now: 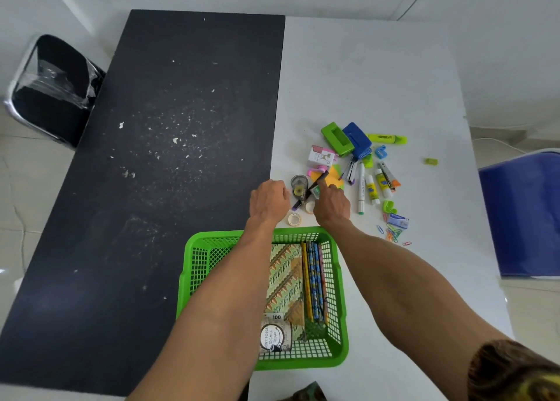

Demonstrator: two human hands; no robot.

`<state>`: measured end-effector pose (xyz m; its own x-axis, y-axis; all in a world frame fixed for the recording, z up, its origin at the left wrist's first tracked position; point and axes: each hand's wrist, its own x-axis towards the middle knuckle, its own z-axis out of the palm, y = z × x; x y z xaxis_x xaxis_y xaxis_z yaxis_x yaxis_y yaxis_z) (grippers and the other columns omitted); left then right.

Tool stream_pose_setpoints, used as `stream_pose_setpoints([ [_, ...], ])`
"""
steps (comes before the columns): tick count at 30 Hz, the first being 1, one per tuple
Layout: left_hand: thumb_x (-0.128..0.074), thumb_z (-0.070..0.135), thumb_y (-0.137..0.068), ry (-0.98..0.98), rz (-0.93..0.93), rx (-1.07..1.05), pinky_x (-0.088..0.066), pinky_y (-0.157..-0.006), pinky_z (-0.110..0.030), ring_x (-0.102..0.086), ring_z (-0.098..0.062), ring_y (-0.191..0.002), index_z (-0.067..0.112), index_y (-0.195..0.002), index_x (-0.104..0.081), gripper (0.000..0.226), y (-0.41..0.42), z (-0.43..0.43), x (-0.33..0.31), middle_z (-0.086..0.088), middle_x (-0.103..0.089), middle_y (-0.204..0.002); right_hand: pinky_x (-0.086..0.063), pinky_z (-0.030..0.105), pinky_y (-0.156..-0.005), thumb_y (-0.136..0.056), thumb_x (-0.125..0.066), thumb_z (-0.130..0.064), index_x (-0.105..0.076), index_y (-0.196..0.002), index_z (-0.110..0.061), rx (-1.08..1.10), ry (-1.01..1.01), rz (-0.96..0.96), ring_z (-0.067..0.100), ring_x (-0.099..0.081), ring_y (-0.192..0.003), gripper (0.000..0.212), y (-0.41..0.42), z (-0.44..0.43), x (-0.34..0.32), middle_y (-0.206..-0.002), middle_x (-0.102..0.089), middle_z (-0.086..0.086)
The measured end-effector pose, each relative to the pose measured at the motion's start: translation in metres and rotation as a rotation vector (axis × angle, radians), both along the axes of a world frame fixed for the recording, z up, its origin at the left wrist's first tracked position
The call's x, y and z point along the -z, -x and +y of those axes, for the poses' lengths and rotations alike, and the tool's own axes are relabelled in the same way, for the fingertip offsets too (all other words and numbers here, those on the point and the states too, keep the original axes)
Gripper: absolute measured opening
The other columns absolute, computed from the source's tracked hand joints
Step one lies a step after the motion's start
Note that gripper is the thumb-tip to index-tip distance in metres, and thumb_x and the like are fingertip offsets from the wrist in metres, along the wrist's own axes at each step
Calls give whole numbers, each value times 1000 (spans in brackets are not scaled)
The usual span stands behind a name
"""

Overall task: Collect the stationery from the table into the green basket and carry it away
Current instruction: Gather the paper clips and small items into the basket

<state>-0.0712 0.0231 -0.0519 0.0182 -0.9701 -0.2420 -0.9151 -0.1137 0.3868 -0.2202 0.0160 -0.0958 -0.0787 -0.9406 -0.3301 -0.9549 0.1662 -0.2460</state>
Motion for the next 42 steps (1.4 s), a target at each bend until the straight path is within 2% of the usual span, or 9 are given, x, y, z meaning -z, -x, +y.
stream_pose_setpoints([
  [5,-44,25,-99,32,-17,-5,-50,-81,-41,-61,-30,-93,9,-102,-67,28,0,6,-12,-11,-66,-104,-40,37,-70,-86,-51,-8,-40,-133,-14,67,93,-61,36,-55,-103,49,6,10,-20,-114,-58,16],
  [15,-46,27,-99,128,-78,-13,-49,-85,-43,-61,-33,-100,9,-104,-68,29,21,27,-62,-13,-65,-108,-54,38,-73,-83,-62,-31,-53,-125,-22,150,307,-317,30,-63,-90,44,-1,68,-83,-103,-67,11],
  [19,-47,27,-97,139,-96,-32,-48,-86,-42,-62,-32,-101,10,-104,-68,28,32,40,-72,-11,-66,-108,-55,36,-72,-78,-66,-31,-57,-119,-19,75,143,-373,30,-66,-86,44,-6,122,-82,-96,-70,12],
  [23,-46,29,-97,134,-88,-34,-48,-87,-41,-61,-30,-102,11,-104,-68,29,42,46,-74,-10,-66,-108,-51,29,-70,-78,-72,-28,-60,-113,-14,-83,-125,-315,27,-65,-89,40,-6,169,-62,-99,-69,10],
  [26,-45,29,-98,133,-94,-32,-46,-85,-41,-61,-30,-101,10,-101,-68,30,43,53,-73,-10,-66,-106,-49,26,-70,-77,-74,-26,-61,-111,-11,-149,-223,-299,24,-62,-90,39,-11,190,-52,-104,-67,8],
  [30,-47,30,-97,90,-98,-40,-47,-87,-43,-62,-30,-101,10,-103,-67,29,42,64,-63,-10,-66,-106,-55,36,-82,-78,-73,-29,-57,-114,-8,-91,-393,-251,28,-62,-97,44,-14,206,-39,-108,-62,11],
  [32,-49,31,-97,69,-99,-45,-48,-88,-44,-62,-28,-102,11,-105,-67,28,40,67,-59,-9,-67,-107,-56,34,-81,-82,-70,-27,-58,-115,-7,-134,-434,-209,25,-63,-93,40,-15,212,-34,-108,-63,11],
  [36,-50,30,-97,61,-110,-54,-47,-89,-44,-61,-29,-101,9,-104,-67,28,38,70,-57,-10,-66,-106,-49,40,-93,-85,-60,-26,-65,-113,-12,-119,-531,-250,30,-59,-109,31,-17,216,-30,-116,-63,12],
  [42,-49,31,-97,69,-112,-50,-47,-88,-44,-61,-29,-101,10,-104,-67,29,38,69,-58,-10,-66,-106,-50,40,-94,-88,-54,-24,-68,-112,-13,-155,-513,-255,27,-60,-108,30,-13,217,-34,-114,-65,9],
])
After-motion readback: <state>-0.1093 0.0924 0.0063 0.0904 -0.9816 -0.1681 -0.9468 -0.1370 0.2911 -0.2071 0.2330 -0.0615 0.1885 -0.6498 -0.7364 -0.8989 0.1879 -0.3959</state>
